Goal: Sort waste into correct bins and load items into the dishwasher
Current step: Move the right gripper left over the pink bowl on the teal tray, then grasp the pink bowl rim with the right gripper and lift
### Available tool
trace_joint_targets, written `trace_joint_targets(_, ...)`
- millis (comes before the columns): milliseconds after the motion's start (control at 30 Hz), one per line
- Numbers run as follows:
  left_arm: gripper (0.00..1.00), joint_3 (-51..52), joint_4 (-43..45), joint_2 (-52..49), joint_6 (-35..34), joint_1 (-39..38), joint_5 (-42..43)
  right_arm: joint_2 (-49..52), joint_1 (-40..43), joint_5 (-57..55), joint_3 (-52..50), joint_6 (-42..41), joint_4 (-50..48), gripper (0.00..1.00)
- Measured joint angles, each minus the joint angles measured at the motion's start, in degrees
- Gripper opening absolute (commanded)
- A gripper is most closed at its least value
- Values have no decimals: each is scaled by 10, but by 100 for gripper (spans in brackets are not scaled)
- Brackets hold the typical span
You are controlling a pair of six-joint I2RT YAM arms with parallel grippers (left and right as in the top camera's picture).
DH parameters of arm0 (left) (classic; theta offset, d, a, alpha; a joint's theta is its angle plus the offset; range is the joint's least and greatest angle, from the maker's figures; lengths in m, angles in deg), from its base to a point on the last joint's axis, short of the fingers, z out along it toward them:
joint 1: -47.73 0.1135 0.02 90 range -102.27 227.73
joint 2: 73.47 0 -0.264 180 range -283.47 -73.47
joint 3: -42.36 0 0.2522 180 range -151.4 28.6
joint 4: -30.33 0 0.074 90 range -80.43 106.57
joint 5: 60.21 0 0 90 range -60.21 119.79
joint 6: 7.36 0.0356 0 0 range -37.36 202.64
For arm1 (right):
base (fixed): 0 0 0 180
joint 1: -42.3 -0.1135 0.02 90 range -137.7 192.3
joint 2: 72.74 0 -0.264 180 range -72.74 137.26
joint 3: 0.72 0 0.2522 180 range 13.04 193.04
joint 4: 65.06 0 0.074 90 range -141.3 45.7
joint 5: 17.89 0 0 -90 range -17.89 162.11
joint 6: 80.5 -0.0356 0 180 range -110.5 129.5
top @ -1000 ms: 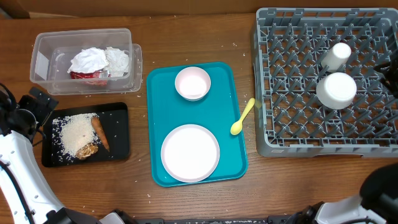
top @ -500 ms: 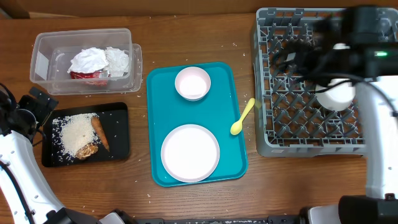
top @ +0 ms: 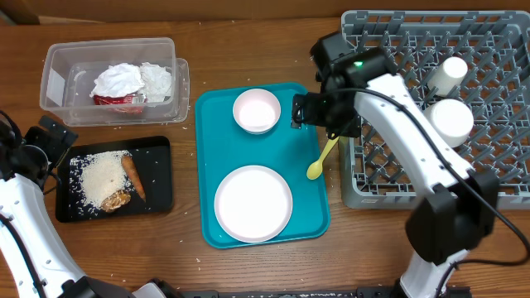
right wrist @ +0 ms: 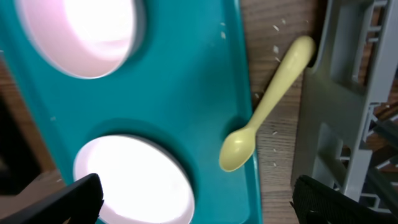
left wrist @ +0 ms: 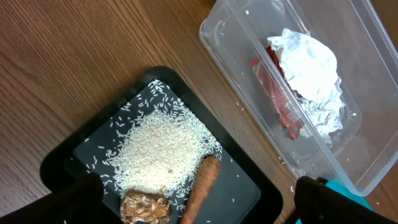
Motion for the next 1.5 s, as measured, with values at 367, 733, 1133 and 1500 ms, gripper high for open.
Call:
trace_joint_targets(367,100,0,0,0,0,0,0,30,0,-14,-2,-68,9,100)
trace_joint_targets(733,100,0,0,0,0,0,0,38,-73,19,-2,15,-168,93)
trace_joint_targets(1133,100,0,0,0,0,0,0,93,-124,17,-2,147,-358,91)
trace_joint_targets(1500,100,0,0,0,0,0,0,147,-158,-21,-3,221,-339,55)
